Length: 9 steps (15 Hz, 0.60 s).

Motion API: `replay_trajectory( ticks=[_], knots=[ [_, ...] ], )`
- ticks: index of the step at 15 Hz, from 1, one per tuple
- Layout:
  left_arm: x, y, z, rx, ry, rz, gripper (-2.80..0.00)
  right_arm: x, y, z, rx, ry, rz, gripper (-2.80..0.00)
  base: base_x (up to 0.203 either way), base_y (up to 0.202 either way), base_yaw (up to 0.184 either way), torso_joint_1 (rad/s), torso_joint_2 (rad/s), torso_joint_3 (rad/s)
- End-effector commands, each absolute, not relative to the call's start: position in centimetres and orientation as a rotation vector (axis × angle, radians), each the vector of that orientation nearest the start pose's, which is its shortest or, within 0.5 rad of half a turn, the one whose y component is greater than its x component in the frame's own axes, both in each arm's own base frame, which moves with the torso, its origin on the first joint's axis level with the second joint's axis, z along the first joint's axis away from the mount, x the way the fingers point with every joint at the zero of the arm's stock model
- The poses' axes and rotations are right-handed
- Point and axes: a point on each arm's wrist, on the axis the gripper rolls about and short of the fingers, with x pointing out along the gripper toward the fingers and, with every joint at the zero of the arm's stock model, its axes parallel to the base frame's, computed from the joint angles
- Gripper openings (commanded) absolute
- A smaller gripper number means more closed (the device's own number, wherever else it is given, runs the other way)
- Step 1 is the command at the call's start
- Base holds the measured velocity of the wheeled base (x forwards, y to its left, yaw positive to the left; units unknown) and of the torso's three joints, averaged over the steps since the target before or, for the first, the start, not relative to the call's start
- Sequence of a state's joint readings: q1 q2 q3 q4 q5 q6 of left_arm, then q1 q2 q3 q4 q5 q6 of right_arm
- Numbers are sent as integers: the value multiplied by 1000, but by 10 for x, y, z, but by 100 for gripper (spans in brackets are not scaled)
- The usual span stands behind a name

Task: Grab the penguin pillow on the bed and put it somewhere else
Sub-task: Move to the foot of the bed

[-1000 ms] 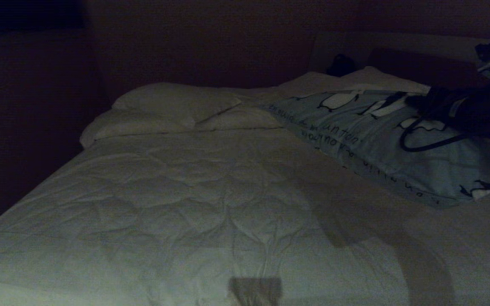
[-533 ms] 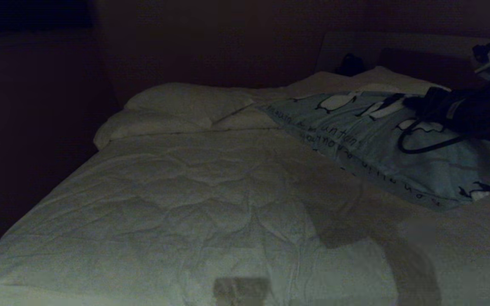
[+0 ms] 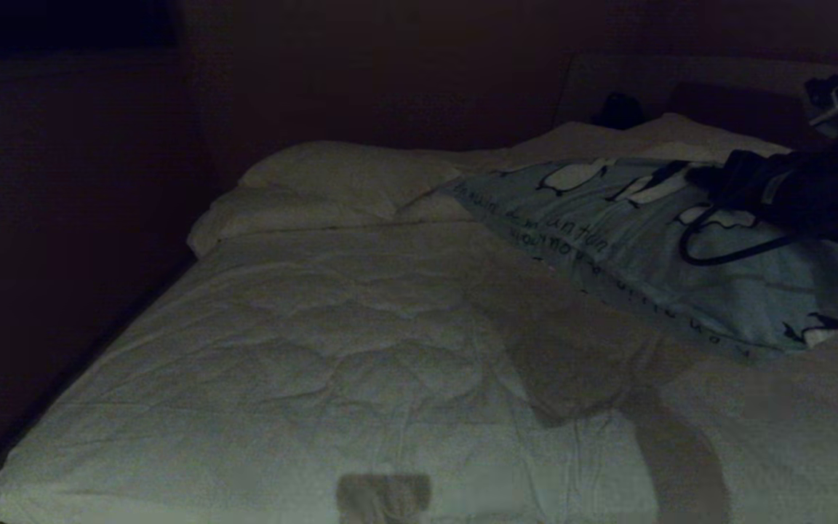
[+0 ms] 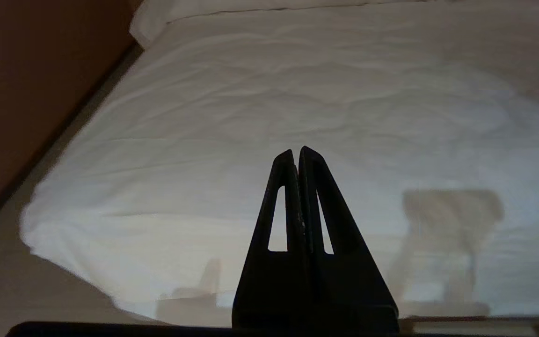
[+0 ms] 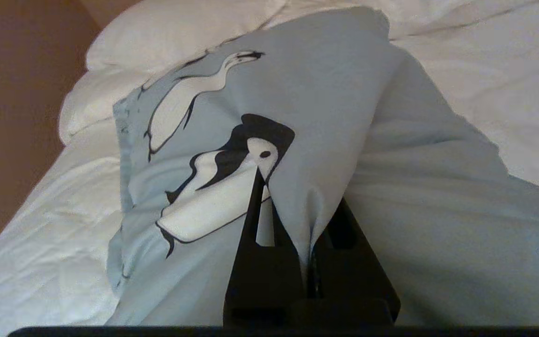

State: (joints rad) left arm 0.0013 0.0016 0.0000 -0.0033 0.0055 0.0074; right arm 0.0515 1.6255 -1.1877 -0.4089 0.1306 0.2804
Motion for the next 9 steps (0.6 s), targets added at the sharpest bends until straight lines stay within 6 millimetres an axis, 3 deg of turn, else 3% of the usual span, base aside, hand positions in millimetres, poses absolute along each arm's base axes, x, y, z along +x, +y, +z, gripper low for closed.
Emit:
replay_trajectory(
  ticks=[1,9],
  knots=[
    [-23,0,76,8,-3,8,-280,308,20,290,283,55,182,-280,0,194,-2,7,2,2],
    [-23,0,76,8,-2,8,-280,308,21,290,283,57,185,-280,0,194,0,2,3,3]
  ],
)
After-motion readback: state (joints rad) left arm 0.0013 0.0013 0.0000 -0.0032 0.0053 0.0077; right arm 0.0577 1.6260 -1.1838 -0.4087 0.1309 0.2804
